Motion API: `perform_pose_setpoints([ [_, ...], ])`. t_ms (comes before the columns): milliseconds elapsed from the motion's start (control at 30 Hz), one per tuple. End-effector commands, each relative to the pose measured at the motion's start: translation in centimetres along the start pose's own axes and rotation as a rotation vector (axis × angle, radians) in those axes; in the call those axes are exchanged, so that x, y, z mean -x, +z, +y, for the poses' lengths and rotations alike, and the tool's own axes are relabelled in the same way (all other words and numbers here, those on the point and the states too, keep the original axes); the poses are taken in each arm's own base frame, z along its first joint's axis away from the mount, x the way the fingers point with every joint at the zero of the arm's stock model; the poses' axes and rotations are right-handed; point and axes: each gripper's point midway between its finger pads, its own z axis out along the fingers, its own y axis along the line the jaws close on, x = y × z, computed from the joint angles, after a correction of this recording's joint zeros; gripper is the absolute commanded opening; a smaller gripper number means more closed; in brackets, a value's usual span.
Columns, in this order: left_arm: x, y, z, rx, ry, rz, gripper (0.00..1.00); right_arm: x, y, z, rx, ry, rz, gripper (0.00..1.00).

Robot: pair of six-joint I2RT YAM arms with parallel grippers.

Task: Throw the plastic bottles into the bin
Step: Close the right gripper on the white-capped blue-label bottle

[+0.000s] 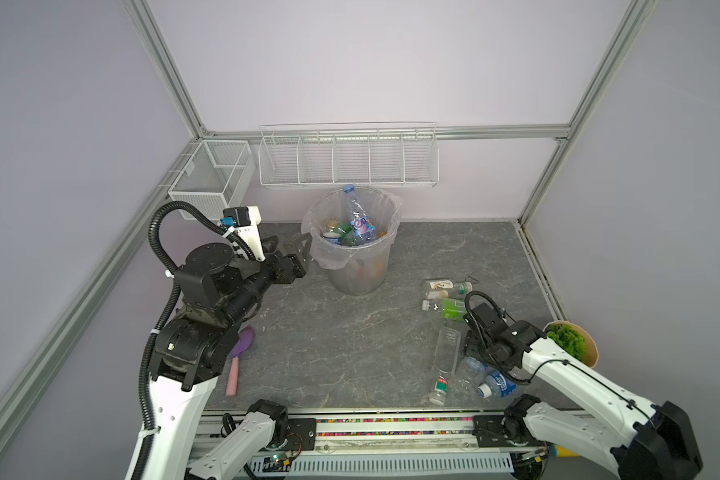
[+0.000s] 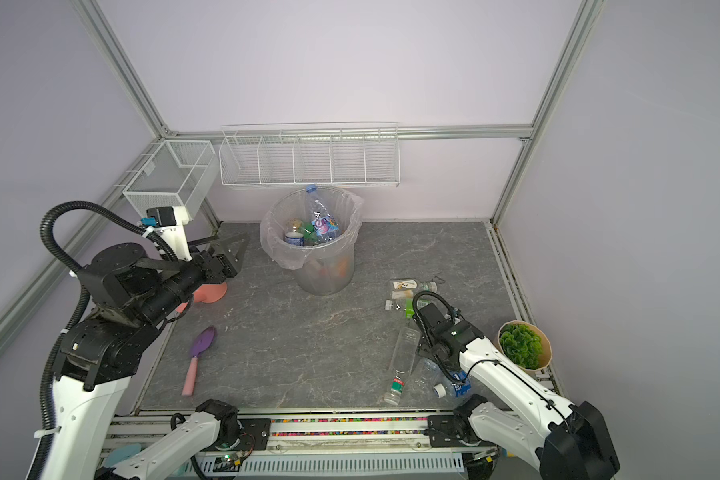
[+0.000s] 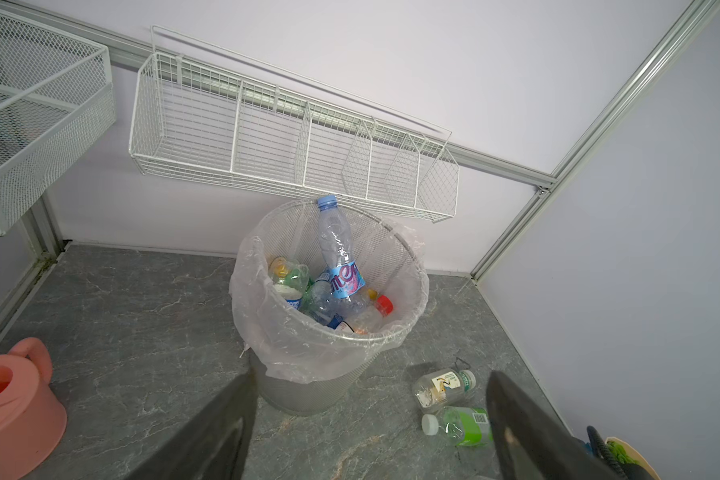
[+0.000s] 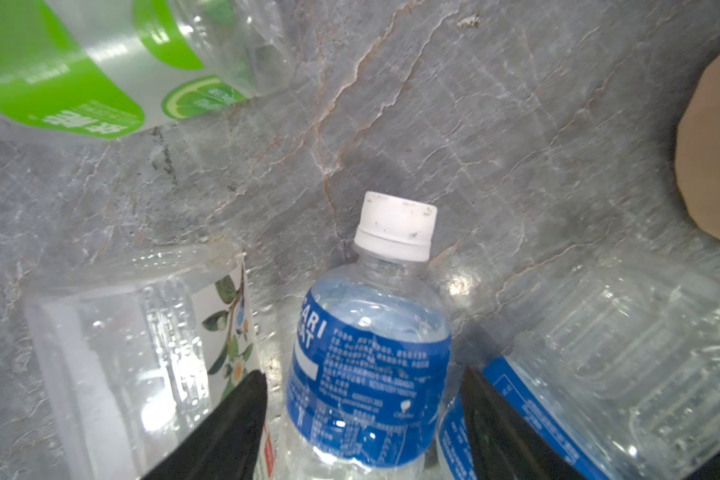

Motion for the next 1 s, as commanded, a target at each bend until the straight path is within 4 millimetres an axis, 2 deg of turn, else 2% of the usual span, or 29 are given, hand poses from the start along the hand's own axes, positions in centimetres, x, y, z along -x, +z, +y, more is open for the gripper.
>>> perform_pose_setpoints([
  [0, -0.5, -0.3, 0.5, 0.025, -0.011, 0.015, 0.85, -0.7, 1.2, -0.2, -0.012, 0.034, 0.021, 0.76],
  [433, -1.1, -0.3, 1.0, 0.047, -0.013, 0.028, 0.85, -1.2, 3.0, -0.3, -0.041, 0.022, 0.042, 0.73],
  [567, -1.2, -0.5, 1.2, 0.054, -0.012, 0.030, 0.85, -1.1, 3.3, -0.3, -0.046, 0.029, 0.041, 0.68],
  [733, -1.2, -0.4, 1.3, 0.059, -0.012, 0.029, 0.84, -0.7, 2.8, -0.3, -0.042, 0.025, 0.027, 0.64],
  [867, -1.0, -0.6, 1.1, 0.056, -0.013, 0.025, 0.84, -0.1, 1.9, -0.6, -0.045, 0.027, -0.001, 0.56],
  [967, -1.0, -0.8, 1.2, 0.055, -0.017, 0.018, 0.84, 0.5, 0.9, -1.0, -0.047, 0.024, -0.029, 0.53],
])
